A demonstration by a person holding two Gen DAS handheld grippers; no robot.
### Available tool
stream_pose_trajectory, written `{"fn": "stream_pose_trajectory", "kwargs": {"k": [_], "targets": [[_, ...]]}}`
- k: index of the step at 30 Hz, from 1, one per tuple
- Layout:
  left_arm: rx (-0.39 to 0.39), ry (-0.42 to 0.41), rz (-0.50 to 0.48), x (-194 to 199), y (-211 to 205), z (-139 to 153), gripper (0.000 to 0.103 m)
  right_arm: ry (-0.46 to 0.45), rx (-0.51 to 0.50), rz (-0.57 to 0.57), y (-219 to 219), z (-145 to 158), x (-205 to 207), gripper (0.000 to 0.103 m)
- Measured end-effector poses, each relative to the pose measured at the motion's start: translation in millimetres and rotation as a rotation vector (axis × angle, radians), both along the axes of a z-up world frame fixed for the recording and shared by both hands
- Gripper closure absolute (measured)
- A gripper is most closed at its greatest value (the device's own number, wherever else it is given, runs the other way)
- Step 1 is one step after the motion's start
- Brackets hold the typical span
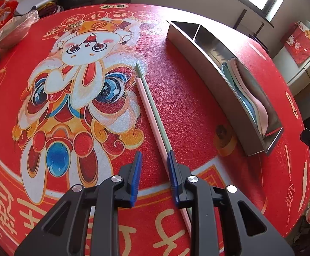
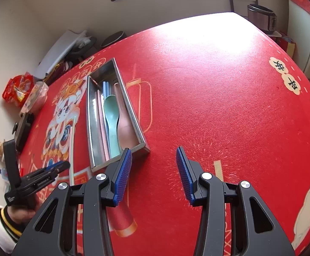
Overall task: Organize utensils
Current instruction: 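Move the open left gripper over the pink chopstick and grasp it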
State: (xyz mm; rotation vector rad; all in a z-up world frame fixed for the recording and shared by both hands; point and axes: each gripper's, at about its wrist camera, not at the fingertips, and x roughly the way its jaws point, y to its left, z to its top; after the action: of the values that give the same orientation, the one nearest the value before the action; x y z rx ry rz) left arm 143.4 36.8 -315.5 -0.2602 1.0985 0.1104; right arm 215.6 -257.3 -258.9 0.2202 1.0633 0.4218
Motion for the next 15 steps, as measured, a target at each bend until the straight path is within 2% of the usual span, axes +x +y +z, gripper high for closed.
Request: {"fn": "stream_pose_trajectory", "kwargs": {"k": [3,15], "targets": [[0.006,0.001,-0.002,2.9,0.2,0.0,0.076,0.006,0.001,-0.003,-1.8,-1.6,-0.3,0.060],[0.135,0.005,-0.012,13.2,-11.4,-2.1,0.079,0.009,-0.007,-0.026,-8.0,-3.2,-1.8,0.060]]}}
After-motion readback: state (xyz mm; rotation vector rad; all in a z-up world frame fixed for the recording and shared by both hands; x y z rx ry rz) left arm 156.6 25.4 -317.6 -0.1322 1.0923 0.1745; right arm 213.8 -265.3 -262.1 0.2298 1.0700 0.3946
